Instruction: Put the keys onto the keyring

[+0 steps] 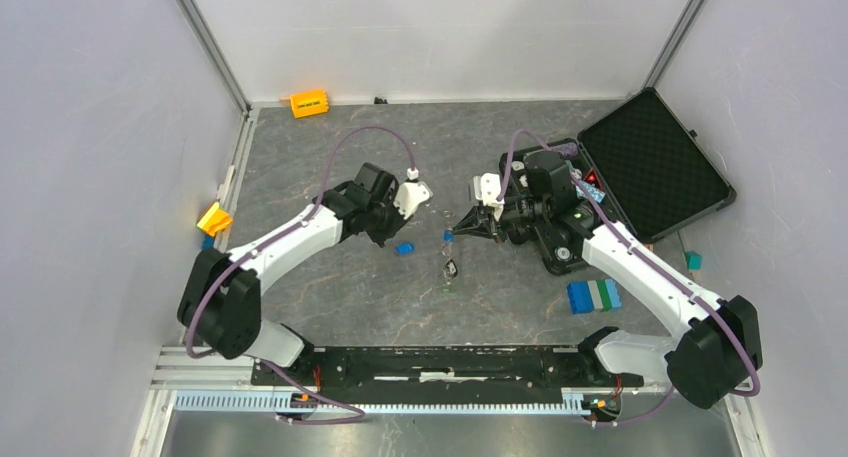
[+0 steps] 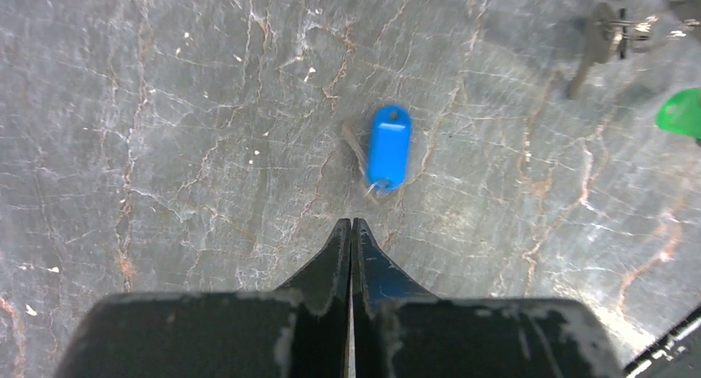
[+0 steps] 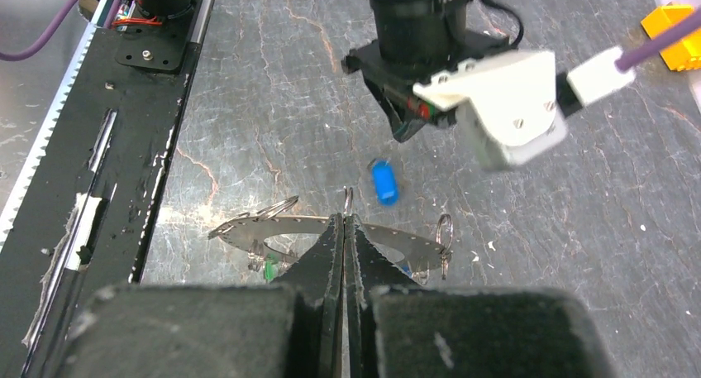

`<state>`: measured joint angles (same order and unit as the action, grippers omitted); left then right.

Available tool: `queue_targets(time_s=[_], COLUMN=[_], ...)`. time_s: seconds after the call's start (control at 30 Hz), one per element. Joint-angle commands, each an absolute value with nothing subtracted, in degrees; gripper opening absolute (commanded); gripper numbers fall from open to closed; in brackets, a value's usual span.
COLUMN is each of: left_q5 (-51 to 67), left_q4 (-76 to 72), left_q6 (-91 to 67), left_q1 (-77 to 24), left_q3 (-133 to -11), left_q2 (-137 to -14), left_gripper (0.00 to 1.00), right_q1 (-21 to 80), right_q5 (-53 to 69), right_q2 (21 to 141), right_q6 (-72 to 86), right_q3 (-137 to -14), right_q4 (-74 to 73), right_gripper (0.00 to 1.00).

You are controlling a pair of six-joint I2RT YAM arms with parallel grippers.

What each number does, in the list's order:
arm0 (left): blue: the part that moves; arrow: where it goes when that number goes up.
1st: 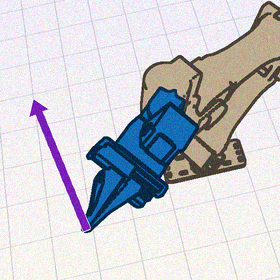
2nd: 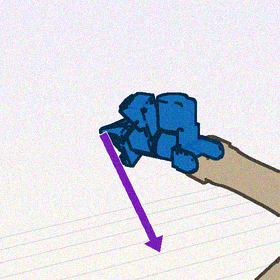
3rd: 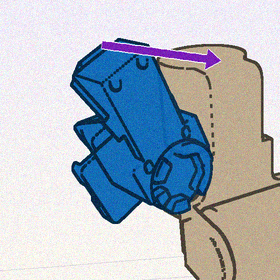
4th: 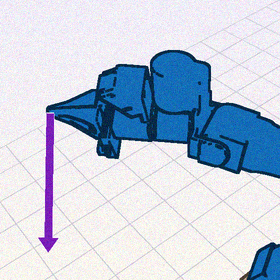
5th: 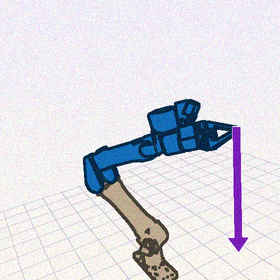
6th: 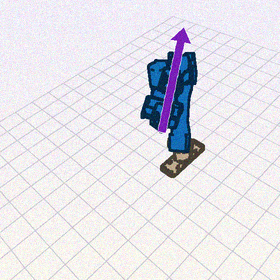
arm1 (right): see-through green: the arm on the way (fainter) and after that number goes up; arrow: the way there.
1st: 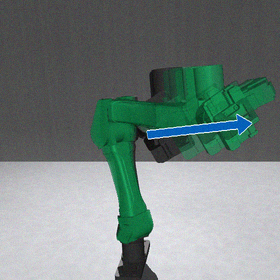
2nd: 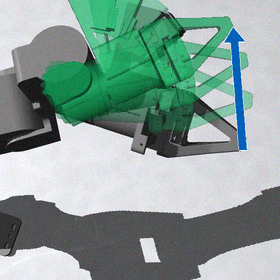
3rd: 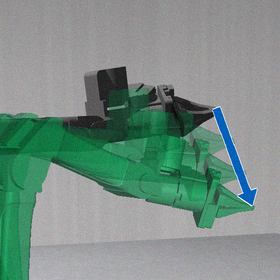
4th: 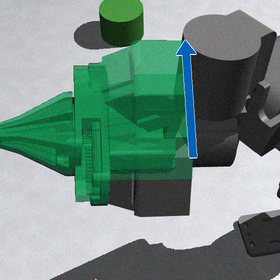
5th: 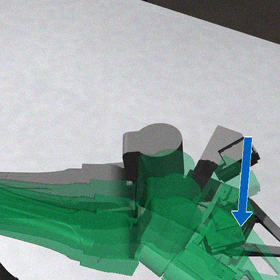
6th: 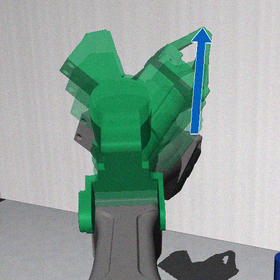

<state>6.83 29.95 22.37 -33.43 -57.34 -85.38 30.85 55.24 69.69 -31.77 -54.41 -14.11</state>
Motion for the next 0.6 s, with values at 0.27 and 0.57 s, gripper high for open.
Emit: queue_targets(time_s=[0.27,0.57], left_q5=[19.6,13.5], left_q4=[29.7,33.7], left_q6=[29.2,29.8], left_q1=[-31.3,-31.4], left_q3=[-55.5,-56.5], left_q2=[-71.2,-86.3], left_gripper=[0.02,0.48], right_q1=[30.8,30.8], right_q5=[57.0,55.5], right_q2=[70.0,68.5], right_q6=[-28.7,-31.6], right_q3=[-52.9,-53.3], right_q4=[-7.6,-10.0], right_gripper=[0.00,0.00])
